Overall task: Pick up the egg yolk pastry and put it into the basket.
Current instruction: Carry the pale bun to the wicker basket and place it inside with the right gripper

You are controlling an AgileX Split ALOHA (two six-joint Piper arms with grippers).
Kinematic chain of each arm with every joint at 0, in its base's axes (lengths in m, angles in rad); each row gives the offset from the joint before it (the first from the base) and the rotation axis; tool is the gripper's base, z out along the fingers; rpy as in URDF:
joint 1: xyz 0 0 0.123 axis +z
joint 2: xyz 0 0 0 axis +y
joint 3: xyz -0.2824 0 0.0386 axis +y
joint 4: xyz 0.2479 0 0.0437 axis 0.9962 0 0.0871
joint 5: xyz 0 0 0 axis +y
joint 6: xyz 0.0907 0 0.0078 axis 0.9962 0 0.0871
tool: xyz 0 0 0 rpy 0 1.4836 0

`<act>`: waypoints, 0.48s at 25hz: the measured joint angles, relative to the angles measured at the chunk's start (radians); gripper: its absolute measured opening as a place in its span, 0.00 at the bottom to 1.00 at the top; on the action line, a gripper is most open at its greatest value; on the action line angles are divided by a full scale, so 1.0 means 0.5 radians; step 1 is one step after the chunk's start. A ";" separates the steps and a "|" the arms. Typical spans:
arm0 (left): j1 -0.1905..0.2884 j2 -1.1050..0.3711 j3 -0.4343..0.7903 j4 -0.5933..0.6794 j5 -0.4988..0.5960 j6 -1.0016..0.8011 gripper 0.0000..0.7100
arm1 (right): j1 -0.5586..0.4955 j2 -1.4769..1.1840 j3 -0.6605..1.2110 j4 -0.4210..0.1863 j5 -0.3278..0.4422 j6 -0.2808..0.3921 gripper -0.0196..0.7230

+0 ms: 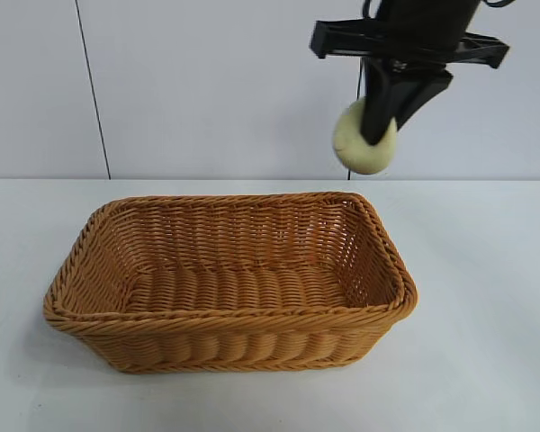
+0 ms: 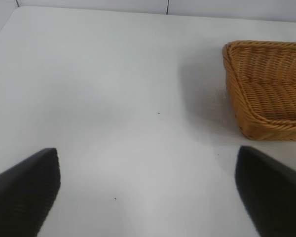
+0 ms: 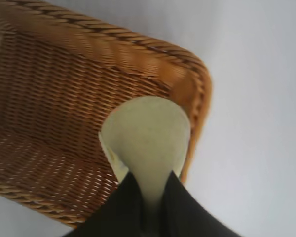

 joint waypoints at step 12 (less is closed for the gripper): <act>0.000 0.000 0.000 0.000 0.000 0.000 0.98 | 0.167 0.474 0.000 -0.002 -0.308 0.027 0.08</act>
